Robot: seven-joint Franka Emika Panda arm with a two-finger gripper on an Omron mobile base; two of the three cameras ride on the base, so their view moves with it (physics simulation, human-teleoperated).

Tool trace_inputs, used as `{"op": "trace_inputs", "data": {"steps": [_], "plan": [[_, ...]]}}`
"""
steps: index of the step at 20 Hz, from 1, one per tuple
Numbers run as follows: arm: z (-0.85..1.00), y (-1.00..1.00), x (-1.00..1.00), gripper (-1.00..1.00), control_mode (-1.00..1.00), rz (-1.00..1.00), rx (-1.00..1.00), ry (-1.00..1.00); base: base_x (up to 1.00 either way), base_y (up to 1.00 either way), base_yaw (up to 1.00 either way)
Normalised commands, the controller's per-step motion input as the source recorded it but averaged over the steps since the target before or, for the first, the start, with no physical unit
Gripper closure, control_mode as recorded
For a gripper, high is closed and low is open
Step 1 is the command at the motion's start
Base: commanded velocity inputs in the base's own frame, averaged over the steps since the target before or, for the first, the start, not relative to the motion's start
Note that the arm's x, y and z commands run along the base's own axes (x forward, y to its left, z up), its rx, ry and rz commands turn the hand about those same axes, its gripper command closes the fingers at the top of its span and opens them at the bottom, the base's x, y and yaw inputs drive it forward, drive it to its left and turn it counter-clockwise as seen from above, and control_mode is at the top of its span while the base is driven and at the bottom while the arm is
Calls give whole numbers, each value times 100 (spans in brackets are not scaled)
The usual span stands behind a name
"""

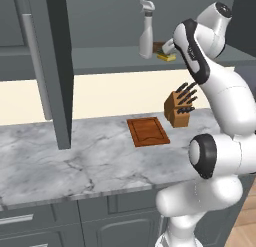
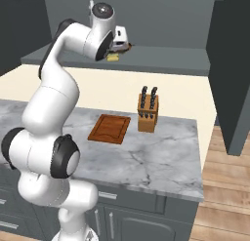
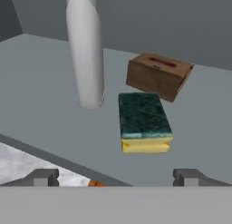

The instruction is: Pick the sponge and spray from the cabinet and place them on the counter.

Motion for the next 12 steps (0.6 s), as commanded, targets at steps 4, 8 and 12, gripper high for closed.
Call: {"op": "trace_inputs", "data": {"steps": [4, 8, 12], "plan": [[-7, 1, 23, -100, -100, -2, -8, -5, 0, 0, 0], [0, 4, 1, -100, -100, 0, -4, -2, 0, 0, 0], [-10, 0, 5, -100, -100, 0, -3, 0, 0, 0, 0]]}}
